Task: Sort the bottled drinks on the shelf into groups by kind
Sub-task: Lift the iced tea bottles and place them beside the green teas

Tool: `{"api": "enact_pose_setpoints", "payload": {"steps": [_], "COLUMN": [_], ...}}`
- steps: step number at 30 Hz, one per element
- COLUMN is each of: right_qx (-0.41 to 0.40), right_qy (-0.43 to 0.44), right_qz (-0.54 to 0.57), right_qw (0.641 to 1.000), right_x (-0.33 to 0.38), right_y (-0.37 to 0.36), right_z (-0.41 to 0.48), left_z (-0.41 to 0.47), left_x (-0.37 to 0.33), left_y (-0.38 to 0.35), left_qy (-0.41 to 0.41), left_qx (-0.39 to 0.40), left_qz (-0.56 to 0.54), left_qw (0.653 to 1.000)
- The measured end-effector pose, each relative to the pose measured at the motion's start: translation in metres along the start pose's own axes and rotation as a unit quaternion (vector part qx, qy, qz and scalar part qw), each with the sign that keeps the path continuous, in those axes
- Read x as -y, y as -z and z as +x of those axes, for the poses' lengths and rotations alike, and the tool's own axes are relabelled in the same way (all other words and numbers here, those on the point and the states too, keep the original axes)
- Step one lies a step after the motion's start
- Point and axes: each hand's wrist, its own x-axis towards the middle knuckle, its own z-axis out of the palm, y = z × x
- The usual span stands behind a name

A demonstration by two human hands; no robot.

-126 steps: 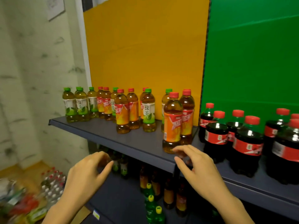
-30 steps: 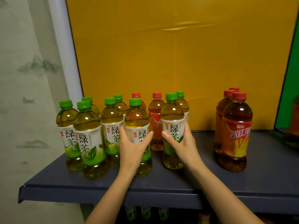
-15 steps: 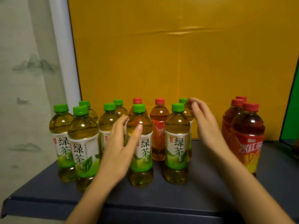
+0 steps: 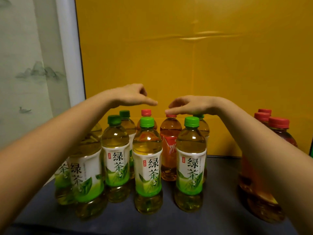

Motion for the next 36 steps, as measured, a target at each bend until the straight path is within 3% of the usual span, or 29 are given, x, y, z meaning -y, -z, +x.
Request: {"api": "enact_pose_setpoints", "payload": {"steps": [4, 9, 21, 25, 30, 33, 36], "right_qx": [0.07, 0.16, 0.131, 0.091, -0.084, -0.201, -0.31], "right_qy": [-0.023, -0.052, -0.004, -0.012, -0.017, -0.007, 0.029], "right_qz": [-0.075, -0.138, -0.105, -0.07, 0.066, 0.157, 0.255], "right_qw": [0.994, 0.976, 0.986, 0.993, 0.994, 0.967, 0.916], "right_x": [0.005, 0.004, 0.008, 0.007, -0.003, -0.003, 0.008], "right_y": [0.004, -0.001, -0.007, 0.007, 0.025, 0.024, 0.019], "right_z": [0.019, 0.041, 0.048, 0.045, 0.045, 0.047, 0.046], "left_z": [0.03, 0.056, 0.066, 0.057, 0.046, 0.044, 0.041], "left_x": [0.021, 0.03, 0.025, 0.019, 0.018, 0.014, 0.0], "left_y": [-0.008, -0.019, -0.027, -0.011, 0.01, 0.011, 0.008], "left_qy": [0.036, 0.038, 0.008, 0.028, 0.012, -0.009, -0.054], "left_qx": [0.15, 0.241, 0.256, 0.194, 0.046, -0.068, -0.199], "left_qz": [0.065, 0.118, 0.062, 0.004, -0.135, -0.231, -0.317], "left_qw": [0.986, 0.963, 0.965, 0.98, 0.99, 0.971, 0.926]}}
